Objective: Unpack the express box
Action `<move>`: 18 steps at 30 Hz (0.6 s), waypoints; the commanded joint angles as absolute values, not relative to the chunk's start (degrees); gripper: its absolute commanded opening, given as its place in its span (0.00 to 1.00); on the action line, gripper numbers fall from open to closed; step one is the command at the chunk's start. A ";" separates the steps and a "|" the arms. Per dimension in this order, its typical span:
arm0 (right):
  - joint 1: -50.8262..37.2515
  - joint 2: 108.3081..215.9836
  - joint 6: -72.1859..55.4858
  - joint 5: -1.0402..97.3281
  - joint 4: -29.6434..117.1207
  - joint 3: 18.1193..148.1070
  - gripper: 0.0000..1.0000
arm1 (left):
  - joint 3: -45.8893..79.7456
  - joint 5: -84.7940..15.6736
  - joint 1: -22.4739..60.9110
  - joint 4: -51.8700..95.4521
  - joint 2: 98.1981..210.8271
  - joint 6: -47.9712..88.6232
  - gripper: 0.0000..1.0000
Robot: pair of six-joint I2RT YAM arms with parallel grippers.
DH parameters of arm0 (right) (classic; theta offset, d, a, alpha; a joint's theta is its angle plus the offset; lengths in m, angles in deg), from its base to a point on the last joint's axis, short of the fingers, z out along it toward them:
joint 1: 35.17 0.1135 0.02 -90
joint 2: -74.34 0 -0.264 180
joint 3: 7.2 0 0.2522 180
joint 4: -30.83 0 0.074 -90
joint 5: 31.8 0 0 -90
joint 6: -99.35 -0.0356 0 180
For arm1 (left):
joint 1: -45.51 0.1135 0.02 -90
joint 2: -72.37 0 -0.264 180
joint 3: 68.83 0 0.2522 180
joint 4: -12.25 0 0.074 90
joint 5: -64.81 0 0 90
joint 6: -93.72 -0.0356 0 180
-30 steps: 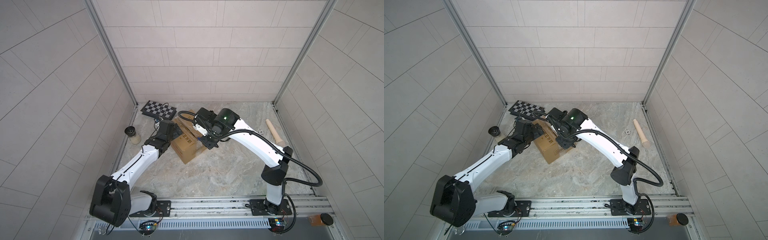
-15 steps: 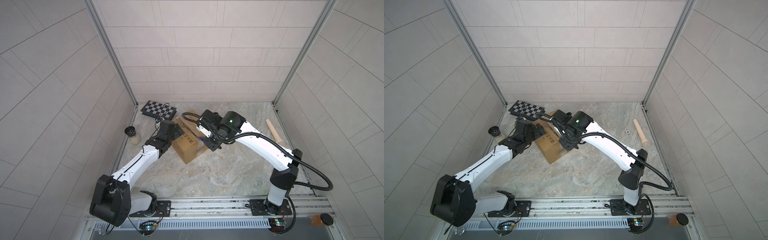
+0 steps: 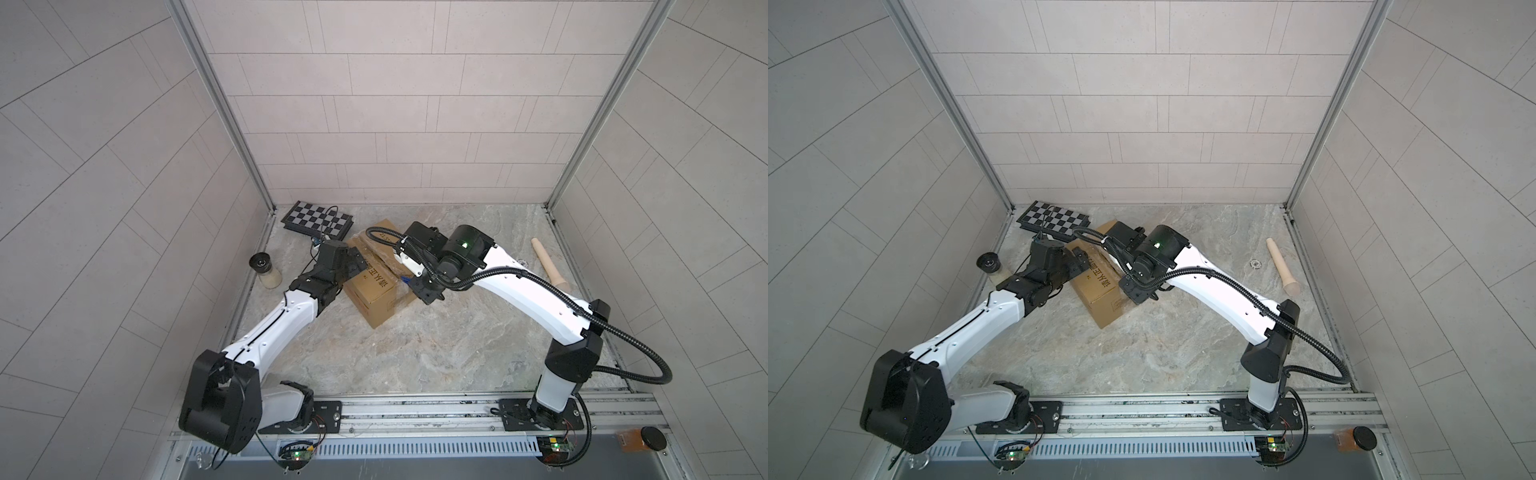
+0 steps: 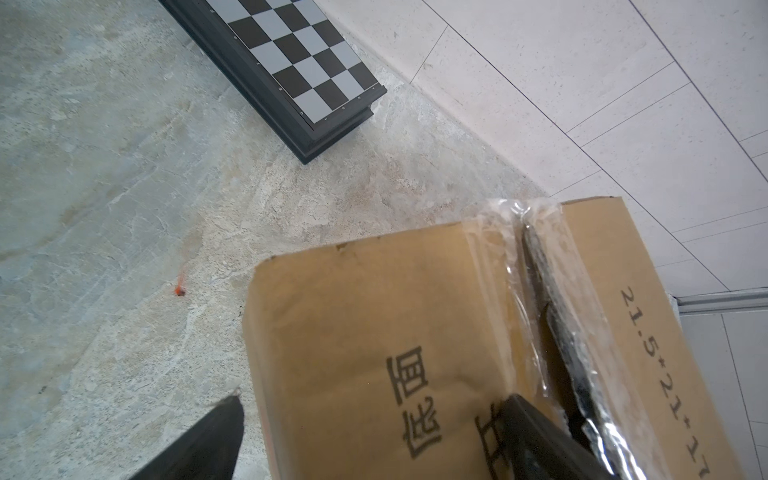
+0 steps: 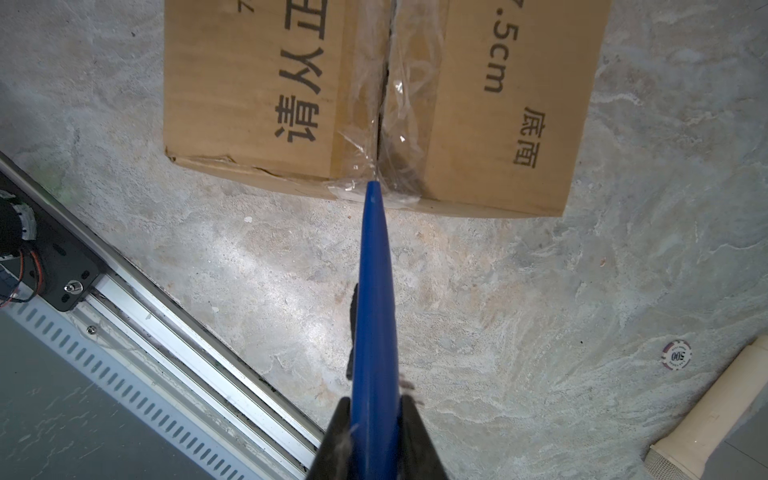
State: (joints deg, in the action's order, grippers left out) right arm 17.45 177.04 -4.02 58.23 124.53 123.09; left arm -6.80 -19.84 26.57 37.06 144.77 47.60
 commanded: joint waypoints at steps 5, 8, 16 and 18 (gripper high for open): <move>17.08 182.10 0.33 57.03 123.23 126.46 0.00 | -7.04 -25.19 26.64 48.89 138.93 40.95 1.00; 16.52 182.47 2.36 57.05 123.24 127.47 0.00 | -6.05 -27.60 27.22 48.86 136.39 39.61 1.00; 15.89 182.48 8.08 56.97 122.56 128.72 0.00 | -1.30 -27.77 27.84 53.16 134.67 34.94 1.00; 15.92 182.66 8.71 57.05 122.55 128.99 0.00 | -0.30 -26.15 27.79 54.89 136.44 34.32 1.00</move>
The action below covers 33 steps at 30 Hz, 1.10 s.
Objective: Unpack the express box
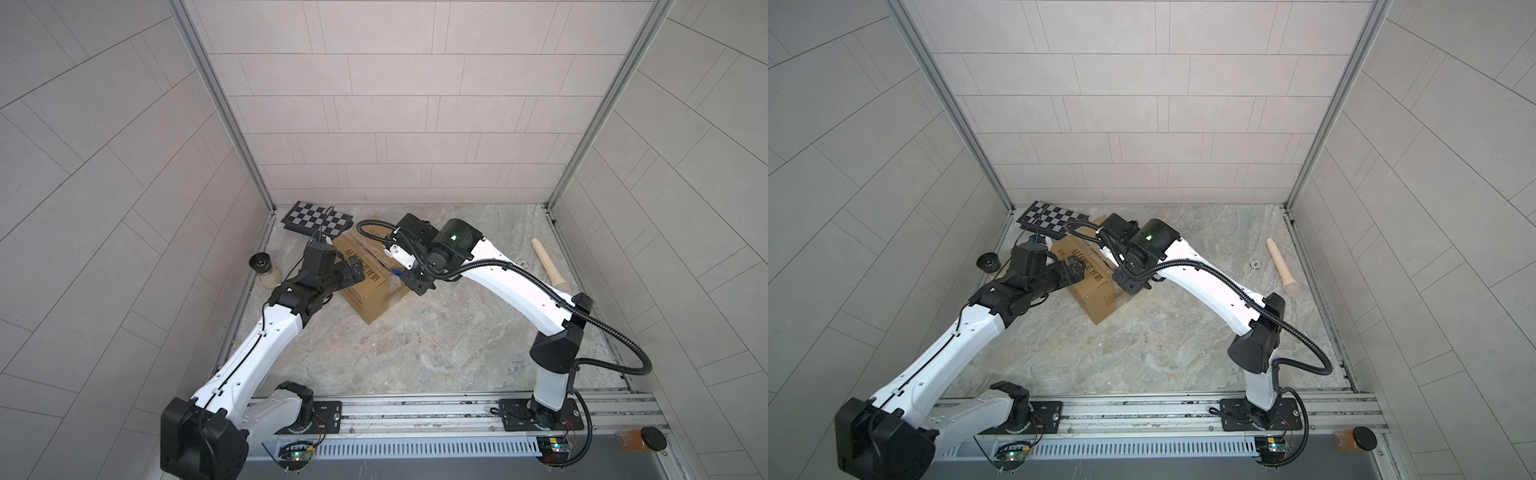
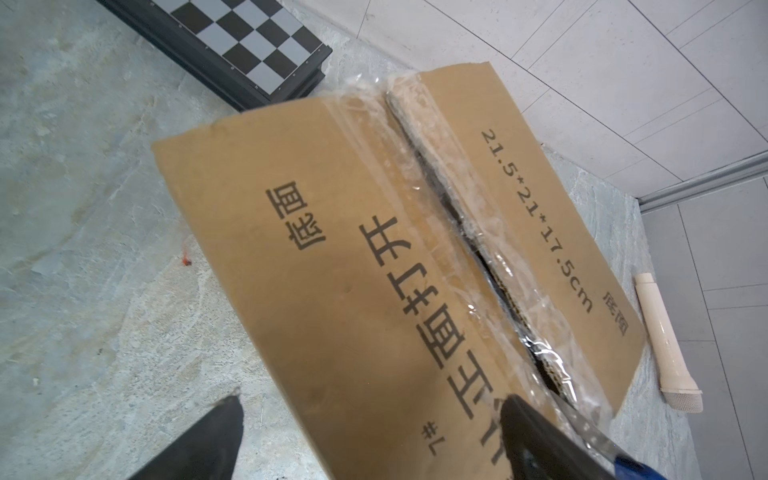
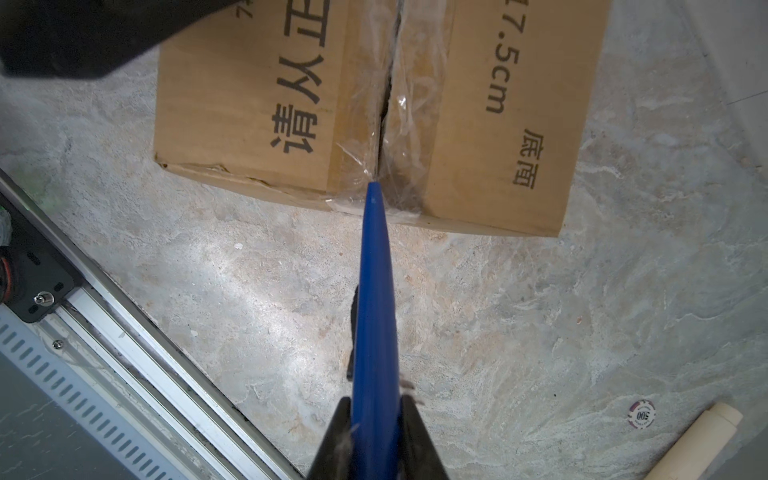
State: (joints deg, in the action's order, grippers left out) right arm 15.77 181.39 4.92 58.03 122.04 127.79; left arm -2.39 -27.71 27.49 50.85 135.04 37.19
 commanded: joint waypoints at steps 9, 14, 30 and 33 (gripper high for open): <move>15.91 182.84 7.79 57.57 125.30 131.12 0.00 | -0.57 -18.55 27.69 57.91 143.96 35.76 1.00; 15.89 181.95 2.73 62.10 129.90 132.59 0.00 | -1.80 -13.33 27.75 60.03 145.76 38.09 1.00; 15.12 163.89 2.02 63.70 128.36 116.19 0.00 | -4.14 -14.53 27.85 57.09 149.03 40.69 1.00; 13.04 160.86 0.04 62.57 125.60 114.33 0.00 | -3.54 -16.53 27.84 55.51 147.91 40.33 1.00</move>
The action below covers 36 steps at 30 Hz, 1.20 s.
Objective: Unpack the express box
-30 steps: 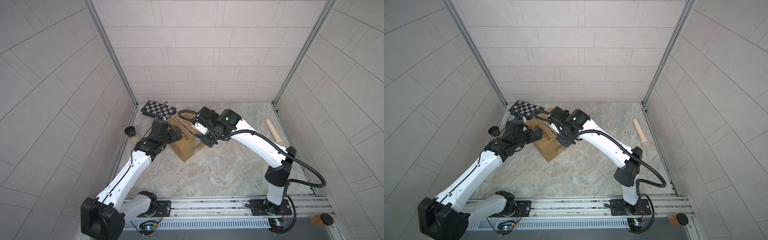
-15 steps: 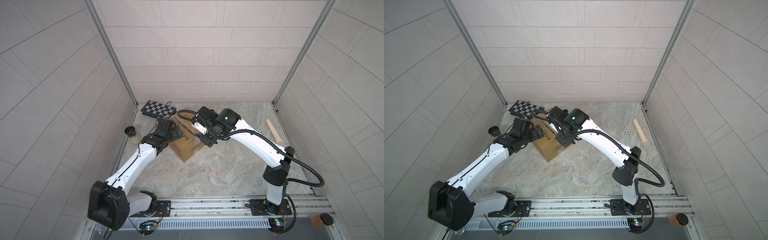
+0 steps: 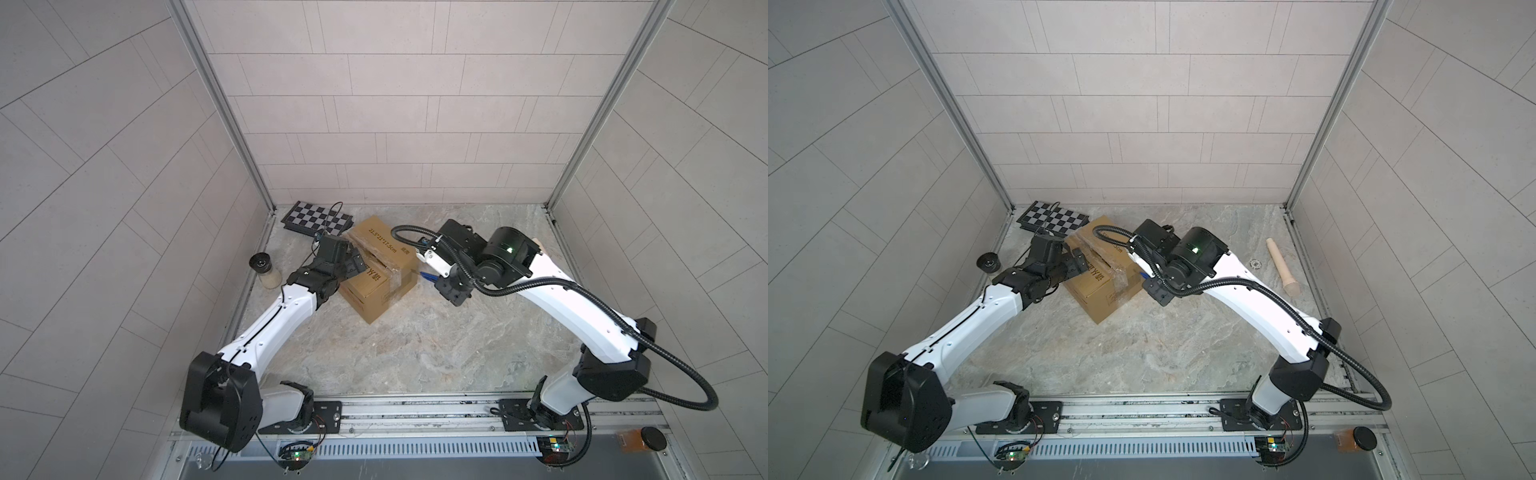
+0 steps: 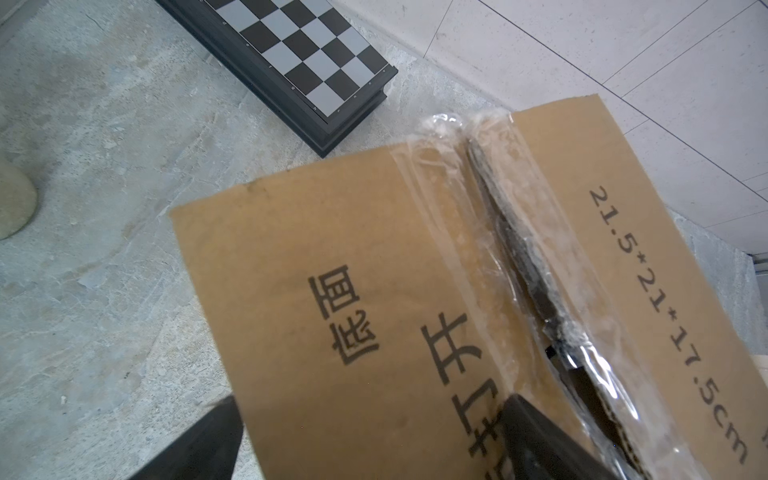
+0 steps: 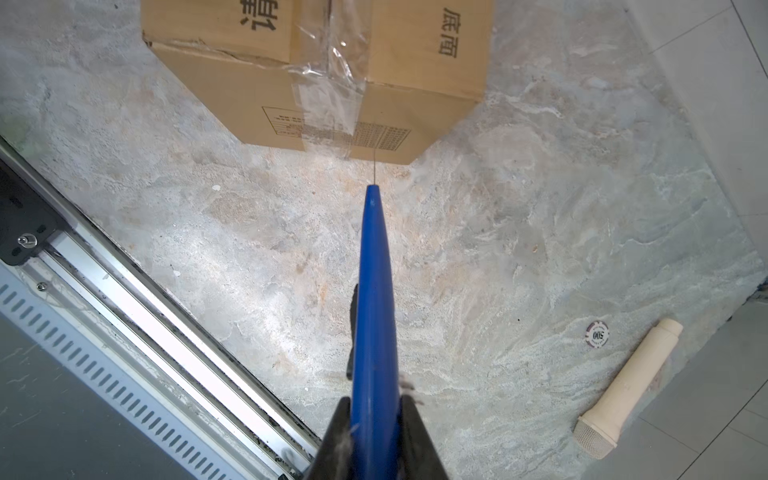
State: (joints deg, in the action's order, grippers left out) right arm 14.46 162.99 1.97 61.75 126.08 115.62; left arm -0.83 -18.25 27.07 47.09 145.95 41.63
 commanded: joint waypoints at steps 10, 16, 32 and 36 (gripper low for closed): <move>3.38 152.15 -5.74 58.20 107.85 97.07 0.00 | 2.27 -26.54 27.79 51.35 137.31 35.58 1.00; -0.79 151.48 -7.47 54.62 99.45 89.58 0.00 | -1.02 -28.43 27.97 52.00 129.78 34.88 1.00; -3.02 155.00 -8.75 42.91 86.79 84.94 0.00 | -13.75 -39.79 27.93 30.70 133.71 43.48 1.00; -3.00 153.50 -9.17 42.77 86.26 83.19 0.00 | -12.86 -41.36 27.92 26.34 137.21 44.48 1.00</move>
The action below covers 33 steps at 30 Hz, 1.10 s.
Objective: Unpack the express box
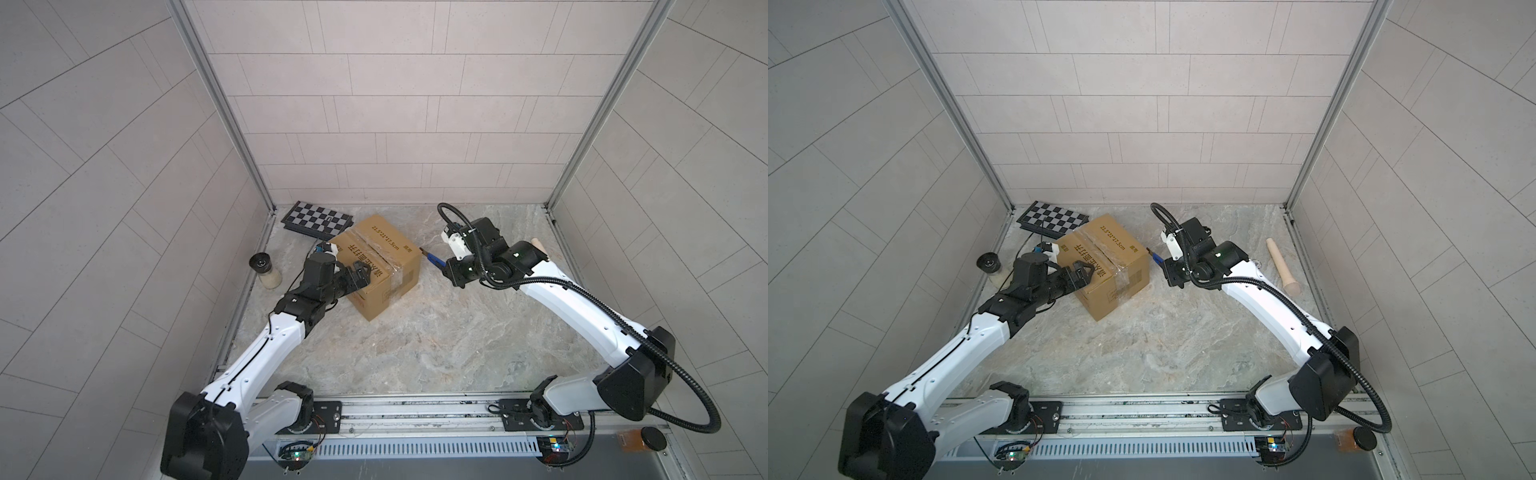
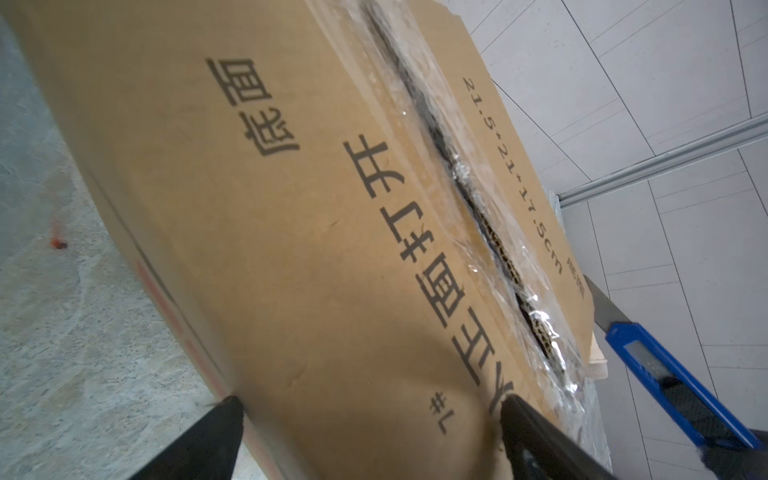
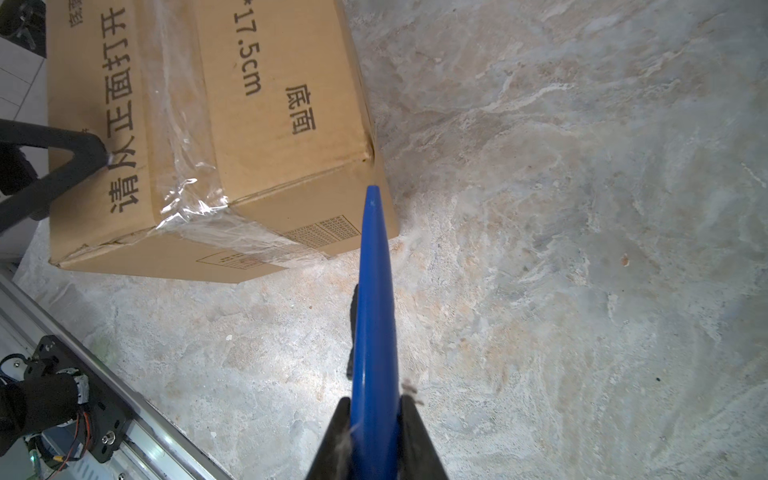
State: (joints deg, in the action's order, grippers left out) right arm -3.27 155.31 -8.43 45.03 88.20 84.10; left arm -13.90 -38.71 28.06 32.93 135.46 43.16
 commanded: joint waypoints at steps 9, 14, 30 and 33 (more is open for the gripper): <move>-6.29 150.24 -11.29 46.13 85.63 81.19 0.00 | -12.50 -44.57 27.90 19.52 140.69 47.14 1.00; -11.05 144.95 -11.64 45.19 84.95 80.72 0.00 | -11.70 -43.50 29.30 24.25 135.47 43.59 1.00; -6.94 136.67 -30.72 28.15 44.26 67.17 0.00 | -3.76 -59.22 22.96 2.37 135.42 43.81 0.93; -4.87 137.04 -30.46 28.84 42.15 67.04 0.00 | -3.18 -61.21 22.36 -3.71 138.67 47.01 0.90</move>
State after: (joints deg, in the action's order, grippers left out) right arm -6.42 137.57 -26.99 30.43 52.03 66.72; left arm -4.75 -58.05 22.72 4.78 136.55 44.82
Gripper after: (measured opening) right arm 0.187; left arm 0.908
